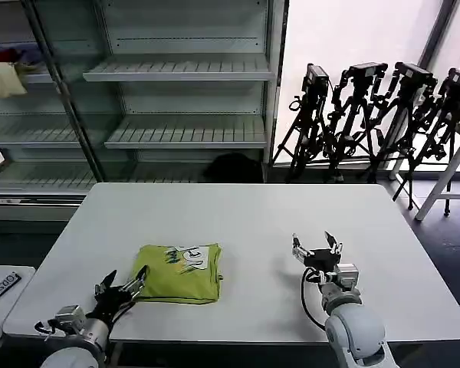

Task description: Fold and organize the clothes.

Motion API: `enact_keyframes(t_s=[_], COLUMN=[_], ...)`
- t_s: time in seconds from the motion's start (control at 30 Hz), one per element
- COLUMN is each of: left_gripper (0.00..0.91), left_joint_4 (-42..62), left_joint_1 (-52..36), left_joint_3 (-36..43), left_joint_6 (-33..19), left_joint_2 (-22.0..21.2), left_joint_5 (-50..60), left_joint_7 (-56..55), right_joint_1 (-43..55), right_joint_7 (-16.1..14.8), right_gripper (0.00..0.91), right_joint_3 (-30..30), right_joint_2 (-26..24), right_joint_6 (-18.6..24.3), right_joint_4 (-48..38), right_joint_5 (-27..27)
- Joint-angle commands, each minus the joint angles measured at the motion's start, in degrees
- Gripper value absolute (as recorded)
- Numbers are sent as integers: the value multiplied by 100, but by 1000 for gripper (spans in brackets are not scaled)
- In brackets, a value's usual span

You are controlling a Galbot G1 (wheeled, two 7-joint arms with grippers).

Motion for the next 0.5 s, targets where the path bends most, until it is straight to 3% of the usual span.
enact_keyframes(t_s=[0.03, 0.17, 0.23, 0.3, 0.37, 0.5], left_gripper=[383, 262, 131, 71, 20, 20], left_joint_4=[77, 11, -21, -56, -70, -78], left_joint_1=[31, 28, 31, 39, 44, 67], left_joint_3=[97, 153, 179, 219, 243, 273], left_joint_6=[-17, -36, -39, -42, -44, -44], left_joint_2=[-12, -33, -44, -63, -82, -105], left_joint_5=[234, 234, 222, 214, 171, 54], left_joint_7=[-28, -10, -1, 10, 22, 45], right_joint_1=[5, 11, 16, 17, 18, 11], right_joint_7=[2, 3, 4, 5, 9, 10], right_gripper=[907, 907, 907, 907, 907, 907], right_joint_3=[-13, -28, -30, -28, -23, -6], right_joint_2=[10, 24, 28, 33, 30, 24], right_joint_6=[-2, 2, 2, 0, 1, -1], right_joint_4=[-17, -38, -36, -32, -30, -30], right_joint_5=[-13, -29, -30, -33, -33, -40])
